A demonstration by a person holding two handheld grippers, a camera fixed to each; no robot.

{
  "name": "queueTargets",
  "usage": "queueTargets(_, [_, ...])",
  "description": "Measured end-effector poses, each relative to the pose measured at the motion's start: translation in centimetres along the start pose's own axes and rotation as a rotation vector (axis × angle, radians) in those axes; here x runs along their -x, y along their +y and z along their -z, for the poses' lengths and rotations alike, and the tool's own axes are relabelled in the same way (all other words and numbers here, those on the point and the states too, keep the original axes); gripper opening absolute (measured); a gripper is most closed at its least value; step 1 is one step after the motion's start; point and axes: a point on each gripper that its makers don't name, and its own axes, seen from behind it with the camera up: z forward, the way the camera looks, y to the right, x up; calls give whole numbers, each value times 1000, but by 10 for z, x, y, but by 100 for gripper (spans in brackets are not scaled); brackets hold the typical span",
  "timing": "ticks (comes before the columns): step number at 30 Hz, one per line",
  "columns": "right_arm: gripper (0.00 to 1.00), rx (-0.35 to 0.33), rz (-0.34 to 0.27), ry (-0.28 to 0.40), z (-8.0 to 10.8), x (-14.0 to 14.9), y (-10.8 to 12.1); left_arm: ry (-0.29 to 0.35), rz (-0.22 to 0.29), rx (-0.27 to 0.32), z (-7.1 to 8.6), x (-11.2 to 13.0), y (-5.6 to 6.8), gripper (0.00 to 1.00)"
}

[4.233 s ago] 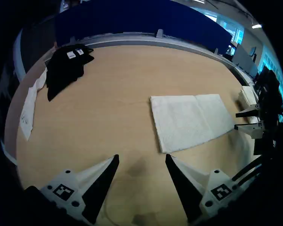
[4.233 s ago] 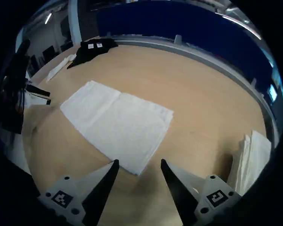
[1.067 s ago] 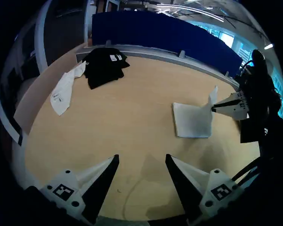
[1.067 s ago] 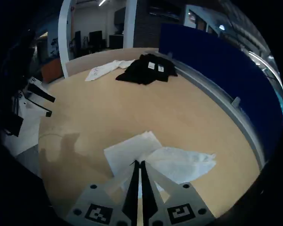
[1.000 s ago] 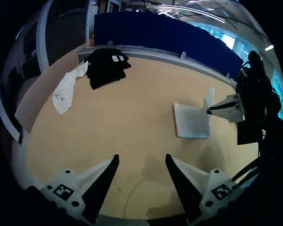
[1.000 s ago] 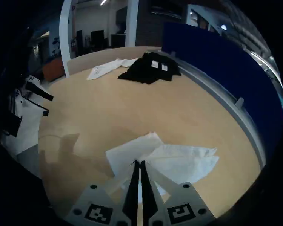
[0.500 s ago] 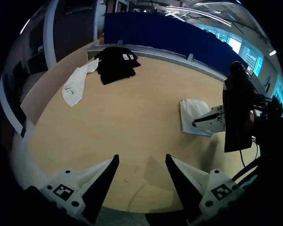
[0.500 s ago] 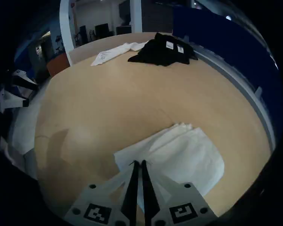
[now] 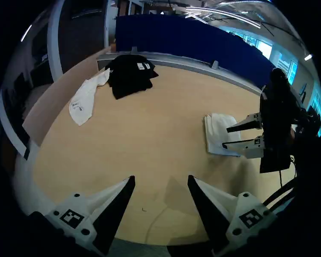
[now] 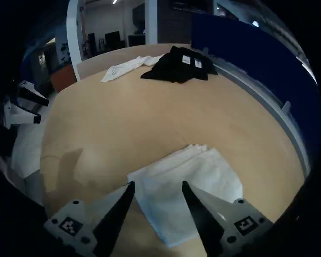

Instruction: Fold towel

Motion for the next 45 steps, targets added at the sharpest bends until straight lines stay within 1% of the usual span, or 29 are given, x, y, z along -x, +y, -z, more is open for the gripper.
queueTargets(7, [86, 19, -25, -6, 11, 14, 3, 0, -5, 5, -1, -3, 4, 91])
queueTargets(20, [86, 82, -95, -67, 37, 70, 16, 0, -11, 12, -5, -4, 10, 91])
queueTargets(24, [85, 96, -117, -83, 42, 84, 18, 0, -16, 14, -7, -3, 13, 91])
queueTargets(27, [83, 101, -131, -91, 42, 91, 19, 0, -17, 17, -9, -3, 15, 91])
queueTargets(30, [78, 101, -140, -96, 42, 94, 19, -1, -16, 20, -9, -3, 17, 91])
queueTargets(42, [43, 97, -157, -119, 40, 106, 17, 3, -13, 26, -5, -4, 21, 91])
queueTargets(45, [37, 90, -166, -120, 39, 107, 16, 4, -14, 26, -4, -4, 21, 91])
